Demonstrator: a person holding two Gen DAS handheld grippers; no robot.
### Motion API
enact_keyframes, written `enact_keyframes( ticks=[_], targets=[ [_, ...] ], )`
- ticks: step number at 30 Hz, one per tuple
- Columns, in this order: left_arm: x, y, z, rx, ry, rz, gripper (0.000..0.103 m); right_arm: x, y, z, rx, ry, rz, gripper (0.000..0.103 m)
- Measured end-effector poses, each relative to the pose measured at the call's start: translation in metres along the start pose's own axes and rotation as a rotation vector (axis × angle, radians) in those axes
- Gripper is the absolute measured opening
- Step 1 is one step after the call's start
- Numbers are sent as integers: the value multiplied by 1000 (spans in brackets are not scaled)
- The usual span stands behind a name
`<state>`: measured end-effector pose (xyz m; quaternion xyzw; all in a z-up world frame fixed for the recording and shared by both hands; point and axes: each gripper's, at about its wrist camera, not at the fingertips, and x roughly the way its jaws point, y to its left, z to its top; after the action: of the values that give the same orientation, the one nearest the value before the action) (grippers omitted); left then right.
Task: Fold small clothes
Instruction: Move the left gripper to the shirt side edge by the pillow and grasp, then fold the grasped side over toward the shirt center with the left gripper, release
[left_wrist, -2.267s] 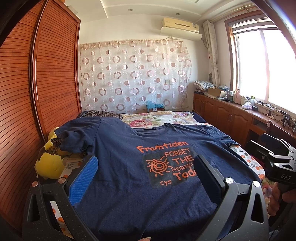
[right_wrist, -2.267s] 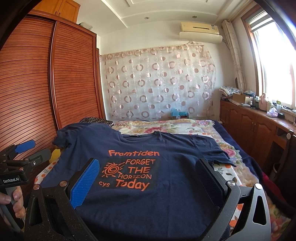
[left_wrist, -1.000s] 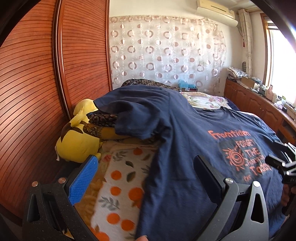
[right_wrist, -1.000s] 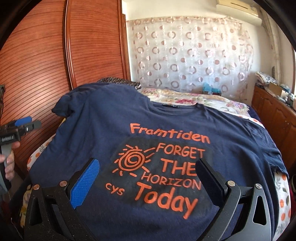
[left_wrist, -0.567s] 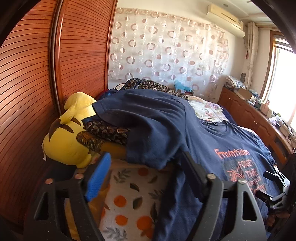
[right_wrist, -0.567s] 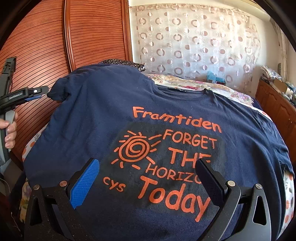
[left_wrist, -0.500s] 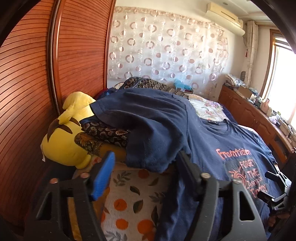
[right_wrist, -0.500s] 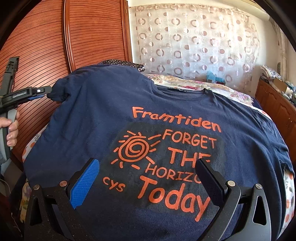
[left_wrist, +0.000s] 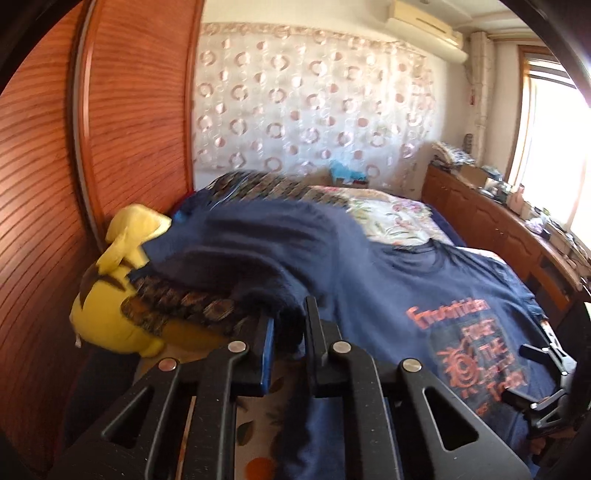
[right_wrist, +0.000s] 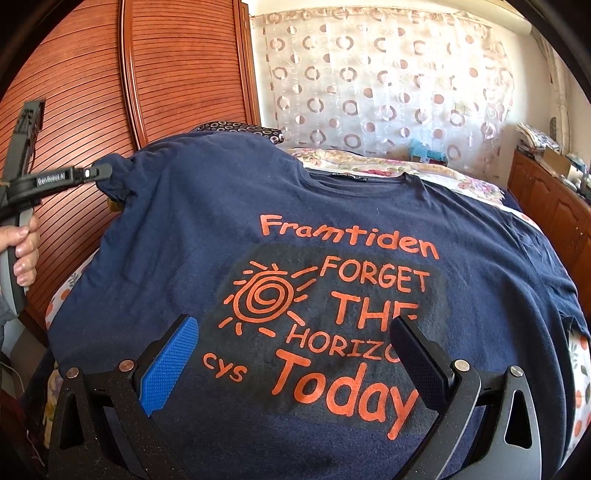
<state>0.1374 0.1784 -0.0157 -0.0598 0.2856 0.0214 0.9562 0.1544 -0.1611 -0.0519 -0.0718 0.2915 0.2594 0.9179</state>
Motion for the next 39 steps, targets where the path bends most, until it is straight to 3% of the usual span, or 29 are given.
enact_keyframes(
  ticks=[7, 14, 17, 18, 20, 22, 23, 29, 33, 39],
  targets=[
    [11, -52, 16, 106, 20, -71, 15, 0, -3, -1, 10, 1, 0, 103],
    [20, -84, -7, 166, 107, -131, 16, -2, -5, -2, 20, -1, 5, 103],
    [9, -83, -13, 162, 113, -136, 35, -2, -7, -3, 19, -1, 7, 103],
    [5, -84, -14, 165, 105, -131, 46, -2, -7, -3, 18, 0, 7, 103],
    [-6, -79, -17, 168, 83, -120, 54, -2, -6, -4, 17, 0, 7, 103],
    [-15, -69, -22, 162, 75, -91, 75, -2, -6, -3, 18, 1, 7, 103],
    [-17, -66, -25, 159, 69, -78, 80, -2, -7, -2, 18, 1, 7, 103],
    [-18, -31, -59, 134, 125, 0, 82, -4, -7, 1, 9, 11, 18, 103],
    [-12, -18, -80, 124, 164, 9, 82, -1, -2, 16, -32, 13, 45, 102],
    [-12, -5, -95, 94, 182, 2, 82, 13, 26, 55, -112, -34, 151, 98]
  ],
)
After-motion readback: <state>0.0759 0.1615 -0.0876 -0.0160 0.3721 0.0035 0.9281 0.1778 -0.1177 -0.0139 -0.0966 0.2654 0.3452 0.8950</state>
